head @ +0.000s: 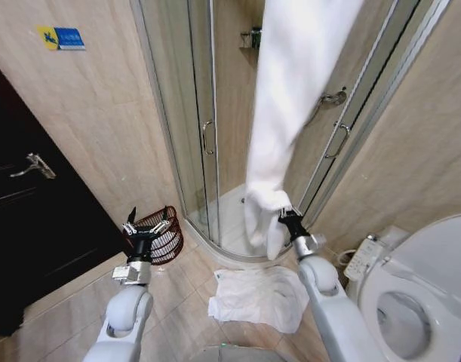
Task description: Discard the used towel into the hamper.
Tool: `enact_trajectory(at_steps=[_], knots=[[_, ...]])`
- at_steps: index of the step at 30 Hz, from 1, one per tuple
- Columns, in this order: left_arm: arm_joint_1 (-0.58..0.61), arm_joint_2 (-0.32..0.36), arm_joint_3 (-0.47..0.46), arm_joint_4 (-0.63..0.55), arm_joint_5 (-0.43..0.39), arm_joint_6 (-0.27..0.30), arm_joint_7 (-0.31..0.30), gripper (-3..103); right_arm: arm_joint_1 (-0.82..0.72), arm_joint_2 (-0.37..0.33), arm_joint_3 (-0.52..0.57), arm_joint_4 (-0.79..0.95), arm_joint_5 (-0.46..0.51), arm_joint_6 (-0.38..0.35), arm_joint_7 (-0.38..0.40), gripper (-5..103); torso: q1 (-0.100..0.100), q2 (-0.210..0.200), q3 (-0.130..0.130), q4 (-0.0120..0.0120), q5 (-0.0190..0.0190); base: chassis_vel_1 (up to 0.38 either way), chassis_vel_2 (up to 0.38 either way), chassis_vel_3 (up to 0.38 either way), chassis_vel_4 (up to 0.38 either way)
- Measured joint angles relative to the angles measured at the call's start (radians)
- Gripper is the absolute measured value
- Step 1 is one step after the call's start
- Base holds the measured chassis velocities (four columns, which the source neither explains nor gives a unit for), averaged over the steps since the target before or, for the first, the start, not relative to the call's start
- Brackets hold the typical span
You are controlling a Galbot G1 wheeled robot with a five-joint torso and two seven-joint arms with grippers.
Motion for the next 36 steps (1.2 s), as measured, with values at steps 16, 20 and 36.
enact_trajectory(at_steps=[16, 20, 36], knots=[[0.02, -0.015, 0.003, -0.026, 0.006, 0.0, 0.001, 100, -0.025, 0.03, -0.003, 0.057, -0.055, 0.049, -0.005, 4, 0.0, 0.0, 0.0, 0.0001, -0.0002, 0.0, 0.0, 0.0, 0.0], [0.017, -0.019, 0.008, -0.017, 0.015, 0.013, 0.002, 100, -0.026, 0.032, 0.004, 0.062, -0.055, 0.051, -0.004, 4, 0.0, 0.0, 0.0, 0.0001, -0.0001, 0.0, 0.0, 0.0, 0.0], [0.006, -0.014, 0.008, 0.004, 0.021, 0.04, 0.014, 100, -0.01, 0.053, 0.012, 0.057, -0.063, 0.051, 0.0, 4, 0.0, 0.0, 0.0, 0.0001, -0.0001, 0.005, 0.006, 0.005, 0.007]])
